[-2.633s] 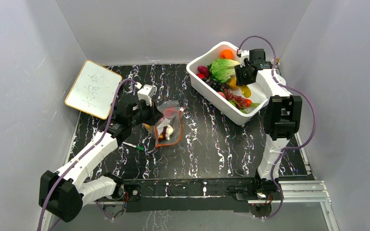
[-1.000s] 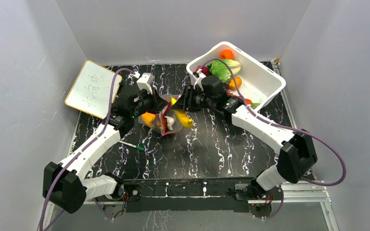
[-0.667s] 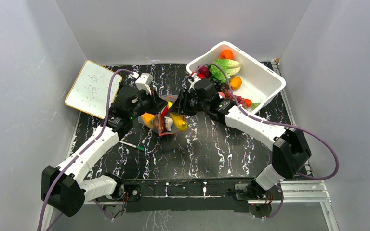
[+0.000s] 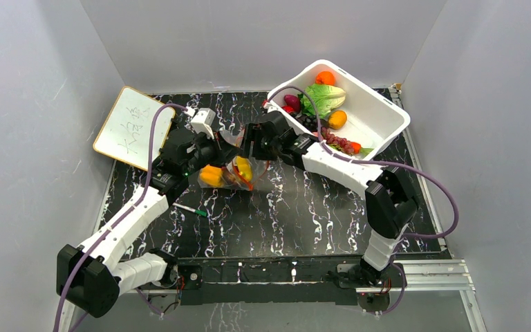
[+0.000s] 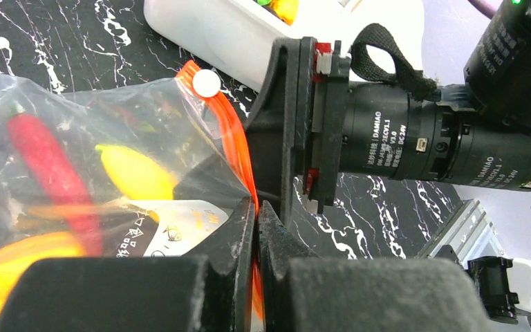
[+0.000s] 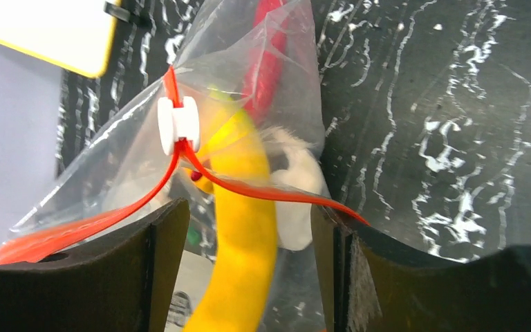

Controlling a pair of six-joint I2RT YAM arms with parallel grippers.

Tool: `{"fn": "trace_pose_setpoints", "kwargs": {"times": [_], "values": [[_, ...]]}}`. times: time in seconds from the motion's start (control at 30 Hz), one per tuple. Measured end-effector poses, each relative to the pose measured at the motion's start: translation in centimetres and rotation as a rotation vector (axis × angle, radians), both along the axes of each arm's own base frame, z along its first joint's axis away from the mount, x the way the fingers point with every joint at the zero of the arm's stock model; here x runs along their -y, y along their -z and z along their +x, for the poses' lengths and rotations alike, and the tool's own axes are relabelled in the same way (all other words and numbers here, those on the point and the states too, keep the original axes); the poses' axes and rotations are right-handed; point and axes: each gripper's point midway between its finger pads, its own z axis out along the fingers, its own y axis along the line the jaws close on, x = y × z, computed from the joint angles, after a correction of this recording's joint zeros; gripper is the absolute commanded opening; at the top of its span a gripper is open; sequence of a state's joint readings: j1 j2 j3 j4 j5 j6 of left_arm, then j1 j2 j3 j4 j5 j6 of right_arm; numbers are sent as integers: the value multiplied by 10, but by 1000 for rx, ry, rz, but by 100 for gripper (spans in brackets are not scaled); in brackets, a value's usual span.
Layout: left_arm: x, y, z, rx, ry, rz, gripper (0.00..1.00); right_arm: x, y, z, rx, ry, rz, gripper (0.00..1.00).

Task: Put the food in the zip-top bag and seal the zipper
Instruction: Place the fake fruit in the zipper food storage bag.

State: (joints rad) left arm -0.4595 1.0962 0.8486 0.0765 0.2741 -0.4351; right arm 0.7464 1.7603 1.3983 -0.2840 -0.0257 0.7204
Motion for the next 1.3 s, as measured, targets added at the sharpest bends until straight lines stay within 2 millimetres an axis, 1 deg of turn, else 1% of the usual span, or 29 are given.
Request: {"fn": "trace_pose_setpoints", "kwargs": {"times": [0.1,0.17,0.23,0.3,0.4,0.47,0.57,0.73,0.8,0.93,1.0,1.07,1.2,1.3], "values": [[0,0,0,-2,-2,-4,0,11,3,-7,8,-35,-68,59],[0,0,1,-3,-3,-6,0,17,-1,-12,24,-57,-96,54],[1,1,1,-5,-3,-5,0,23,-12,-17,49,-77,-109,48],[1,2,2,-9,-4,-4,0,25,-27,-22,81,-95,-95,43],[1,3,2,-13,-5,-5,0,27,-47,-32,114,-133,-54,42],[1,3,2,-13,-5,-5,0,25,-51,-39,121,-158,-39,43],[1,3,2,-13,-7,-5,0,22,-45,-48,116,-203,-48,46],[1,3,2,-13,-7,-5,0,8,-21,-78,117,-329,-91,50],[1,3,2,-13,-7,-5,0,1,-11,-92,127,-386,-106,50],[1,3,2,-16,-8,-7,0,-7,4,-110,142,-450,-120,46],[1,3,2,-18,-8,-9,0,-8,5,-108,158,-443,-125,43],[1,2,2,-20,-9,-12,0,-7,4,-100,183,-416,-129,40],[1,2,1,-26,-12,-19,0,-8,-4,-82,245,-341,-132,35],[1,0,0,-29,-13,-28,0,-10,-3,-70,272,-294,-138,31]]}}
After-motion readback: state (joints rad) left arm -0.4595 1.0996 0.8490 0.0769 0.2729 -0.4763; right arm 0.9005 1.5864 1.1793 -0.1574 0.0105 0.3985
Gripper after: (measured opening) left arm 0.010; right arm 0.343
